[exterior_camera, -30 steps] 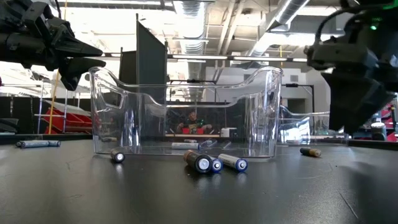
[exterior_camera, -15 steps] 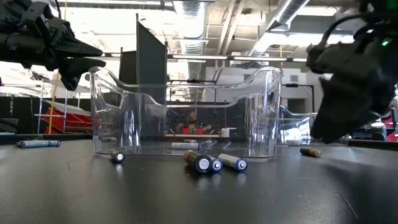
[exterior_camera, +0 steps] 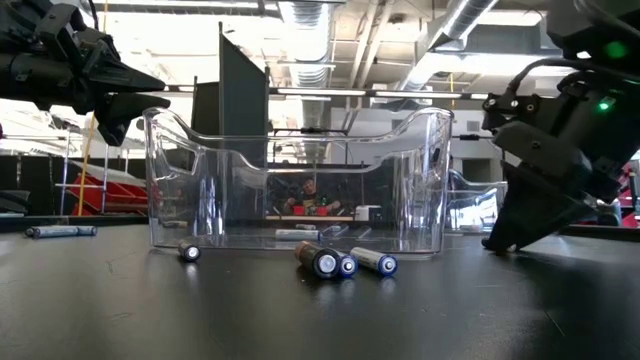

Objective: Sort batteries
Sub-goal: Put the black battery into the top transparent bin

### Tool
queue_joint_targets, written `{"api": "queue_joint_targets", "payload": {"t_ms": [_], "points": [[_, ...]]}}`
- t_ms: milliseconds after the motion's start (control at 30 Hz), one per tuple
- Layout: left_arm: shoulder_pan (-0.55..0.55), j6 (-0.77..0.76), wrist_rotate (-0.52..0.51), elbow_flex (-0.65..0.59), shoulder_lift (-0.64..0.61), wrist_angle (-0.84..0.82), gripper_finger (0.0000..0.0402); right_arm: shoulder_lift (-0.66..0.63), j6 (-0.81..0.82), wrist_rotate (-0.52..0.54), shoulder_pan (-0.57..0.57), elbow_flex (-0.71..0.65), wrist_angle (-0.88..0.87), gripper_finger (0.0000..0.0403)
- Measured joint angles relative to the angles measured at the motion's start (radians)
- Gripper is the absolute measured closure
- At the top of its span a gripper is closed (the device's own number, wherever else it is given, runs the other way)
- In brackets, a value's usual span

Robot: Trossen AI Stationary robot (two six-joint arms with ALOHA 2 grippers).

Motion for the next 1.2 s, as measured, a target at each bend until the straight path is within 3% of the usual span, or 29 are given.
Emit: {"api": "queue_joint_targets", "payload": {"t_ms": [233,400,767,1000,1200], "points": [[0.0,0.0,0.0,0.0,0.0,-0.002,0.0269,-0.012,-0.019,-0.015,0.005,-0.002,-0.036,0.0309],[0.0,0.001,0.0,0.0,0.0,-0.003,0.0269,-0.013,-0.023,-0.021,0.004,-0.002,-0.046,0.0347],[0.0,0.001,0.0,0.0,0.0,-0.004,0.0269,-0.034,-0.023,-0.028,0.004,-0.003,-0.051,0.0356],[0.0,0.001,0.0,0.0,0.0,-0.004,0.0269,-0.145,-0.019,-0.078,0.004,-0.009,-0.168,0.0357],[0.0,0.001,0.0,0.0,0.0,-0.004,0.0269,-0.249,-0.02,-0.049,0.002,-0.007,-0.258,0.0357]]}}
